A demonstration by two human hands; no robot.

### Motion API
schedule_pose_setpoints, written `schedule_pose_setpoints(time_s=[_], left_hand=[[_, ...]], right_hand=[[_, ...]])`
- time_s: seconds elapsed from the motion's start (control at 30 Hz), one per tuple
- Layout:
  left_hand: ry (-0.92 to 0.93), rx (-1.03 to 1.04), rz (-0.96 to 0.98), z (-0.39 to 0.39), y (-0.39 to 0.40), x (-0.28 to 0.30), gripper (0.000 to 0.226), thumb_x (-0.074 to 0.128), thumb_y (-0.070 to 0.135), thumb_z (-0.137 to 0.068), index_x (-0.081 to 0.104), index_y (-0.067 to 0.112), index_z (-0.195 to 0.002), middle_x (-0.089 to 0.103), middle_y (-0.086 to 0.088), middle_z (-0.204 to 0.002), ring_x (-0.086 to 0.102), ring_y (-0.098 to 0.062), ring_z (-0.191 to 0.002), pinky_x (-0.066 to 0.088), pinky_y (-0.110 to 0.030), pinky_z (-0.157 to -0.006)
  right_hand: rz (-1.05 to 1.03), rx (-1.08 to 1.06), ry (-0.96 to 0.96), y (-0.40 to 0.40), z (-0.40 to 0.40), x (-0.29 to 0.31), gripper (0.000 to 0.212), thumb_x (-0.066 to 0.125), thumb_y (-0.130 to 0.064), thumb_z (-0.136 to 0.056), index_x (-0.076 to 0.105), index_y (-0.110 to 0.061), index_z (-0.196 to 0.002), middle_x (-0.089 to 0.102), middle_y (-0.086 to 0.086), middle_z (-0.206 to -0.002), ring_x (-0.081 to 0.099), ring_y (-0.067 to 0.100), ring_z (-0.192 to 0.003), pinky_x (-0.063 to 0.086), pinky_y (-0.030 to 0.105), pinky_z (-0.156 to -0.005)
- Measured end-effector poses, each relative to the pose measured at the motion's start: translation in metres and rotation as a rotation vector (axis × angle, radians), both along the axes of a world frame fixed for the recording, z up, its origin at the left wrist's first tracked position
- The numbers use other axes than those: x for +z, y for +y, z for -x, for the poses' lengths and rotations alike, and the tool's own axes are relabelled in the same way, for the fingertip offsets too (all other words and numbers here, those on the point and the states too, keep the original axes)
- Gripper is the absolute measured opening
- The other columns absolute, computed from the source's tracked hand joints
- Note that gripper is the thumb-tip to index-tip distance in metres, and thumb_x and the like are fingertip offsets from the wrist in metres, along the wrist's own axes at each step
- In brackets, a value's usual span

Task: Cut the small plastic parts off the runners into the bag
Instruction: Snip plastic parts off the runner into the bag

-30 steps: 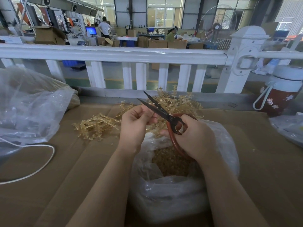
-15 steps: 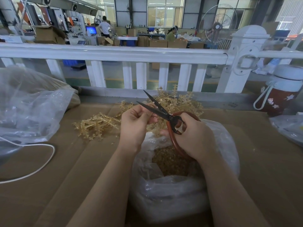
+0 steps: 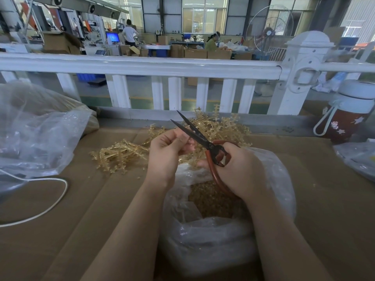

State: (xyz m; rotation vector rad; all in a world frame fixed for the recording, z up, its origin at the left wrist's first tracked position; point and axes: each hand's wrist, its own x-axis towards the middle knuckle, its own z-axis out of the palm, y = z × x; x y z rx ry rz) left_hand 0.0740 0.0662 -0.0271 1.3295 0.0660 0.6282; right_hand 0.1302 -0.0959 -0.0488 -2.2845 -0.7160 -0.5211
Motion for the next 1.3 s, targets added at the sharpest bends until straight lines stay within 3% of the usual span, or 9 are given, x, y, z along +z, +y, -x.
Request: schedule_pose_setpoints(time_s=[0.17, 0.3, 0.47, 0.6, 0.7, 0.8, 0.9, 1.07, 1.3], left_hand=[[-0.016, 0.027, -0.011, 0.0006, -0.0008, -0.0005, 0.022, 0.056, 0.003, -0.097, 0.068, 0.005, -0.078, 0.068, -0.004, -0.068, 0.059, -0.010, -0.058, 0.051, -0.021, -0.064], [-0.001, 0.062, -0.014, -0.0005, -0.0009, -0.0019, 0.023, 0.056, 0.001, -0.097, 0.068, 0.005, -0.077, 0.068, -0.002, -0.065, 0.060, -0.009, -0.056, 0.051, -0.020, -0.062], [-0.002, 0.045, -0.013, -0.0005, 0.0012, -0.0020, 0.025, 0.056, 0.000, -0.096, 0.069, 0.007, -0.077, 0.070, -0.003, -0.067, 0.063, -0.012, -0.059, 0.052, -0.021, -0.065], [-0.008, 0.013, -0.018, 0.0005, 0.0016, -0.0007, 0.024, 0.055, 0.001, -0.097, 0.070, 0.007, -0.080, 0.070, -0.004, -0.071, 0.062, -0.012, -0.061, 0.051, -0.021, -0.066], [0.001, -0.009, -0.001, 0.0008, 0.0005, -0.0002, 0.025, 0.054, 0.003, -0.098, 0.070, 0.009, -0.080, 0.069, -0.002, -0.069, 0.061, -0.010, -0.060, 0.051, -0.021, -0.066], [0.008, -0.016, 0.010, 0.0006, -0.0002, 0.0007, 0.026, 0.053, 0.003, -0.098, 0.070, 0.008, -0.080, 0.069, 0.000, -0.067, 0.059, -0.009, -0.059, 0.050, -0.020, -0.064], [0.002, -0.026, 0.016, 0.0004, -0.0009, 0.0009, 0.026, 0.052, 0.002, -0.099, 0.069, 0.008, -0.080, 0.067, 0.001, -0.066, 0.058, -0.009, -0.058, 0.049, -0.020, -0.064], [-0.013, -0.058, 0.008, 0.0012, -0.0007, 0.0010, 0.026, 0.051, 0.004, -0.099, 0.067, 0.009, -0.080, 0.066, 0.000, -0.069, 0.056, -0.014, -0.065, 0.048, -0.026, -0.070], [-0.021, -0.047, 0.011, 0.0028, -0.0012, 0.0031, 0.025, 0.052, 0.004, -0.099, 0.068, 0.009, -0.080, 0.068, 0.000, -0.070, 0.059, -0.012, -0.065, 0.049, -0.026, -0.070]], right_hand=[[0.018, -0.006, 0.014, 0.0012, 0.0004, 0.0008, 0.056, 0.045, -0.097, -0.064, 0.051, -0.046, -0.088, 0.053, -0.028, -0.069, 0.048, -0.012, -0.065, 0.029, 0.008, -0.056], [0.027, -0.019, -0.034, 0.0002, 0.0002, 0.0023, 0.063, 0.047, -0.094, -0.066, 0.057, -0.037, -0.089, 0.057, -0.023, -0.075, 0.052, -0.009, -0.070, 0.038, 0.011, -0.057], [0.047, -0.037, -0.039, 0.0005, -0.0022, 0.0015, 0.051, 0.067, -0.078, -0.074, 0.060, -0.029, -0.087, 0.054, -0.022, -0.072, 0.053, -0.001, -0.068, 0.048, 0.022, -0.059], [0.042, -0.052, -0.044, -0.0005, -0.0015, 0.0010, 0.058, 0.062, -0.082, -0.073, 0.063, -0.026, -0.087, 0.059, -0.017, -0.071, 0.056, 0.003, -0.066, 0.054, 0.029, -0.063], [0.038, -0.059, -0.071, -0.0007, 0.0000, 0.0013, 0.062, 0.056, -0.085, -0.073, 0.066, -0.026, -0.089, 0.063, -0.016, -0.072, 0.058, 0.005, -0.066, 0.054, 0.028, -0.062], [0.040, -0.074, -0.122, -0.0004, -0.0001, 0.0007, 0.053, 0.064, -0.076, -0.079, 0.068, -0.025, -0.089, 0.065, -0.015, -0.072, 0.057, 0.005, -0.064, 0.053, 0.027, -0.060], [0.029, -0.069, -0.116, -0.0007, -0.0003, 0.0000, 0.049, 0.068, -0.074, -0.079, 0.068, -0.026, -0.088, 0.062, -0.017, -0.070, 0.054, 0.002, -0.061, 0.046, 0.017, -0.056], [-0.005, -0.003, -0.040, -0.0007, 0.0008, 0.0020, 0.064, 0.050, -0.094, -0.066, 0.063, -0.034, -0.084, 0.058, -0.021, -0.068, 0.053, -0.007, -0.064, 0.037, 0.010, -0.056], [0.037, -0.051, -0.064, -0.0010, -0.0024, -0.0005, 0.048, 0.067, -0.077, -0.078, 0.063, -0.029, -0.081, 0.061, -0.016, -0.068, 0.057, 0.001, -0.064, 0.043, 0.011, -0.057]])
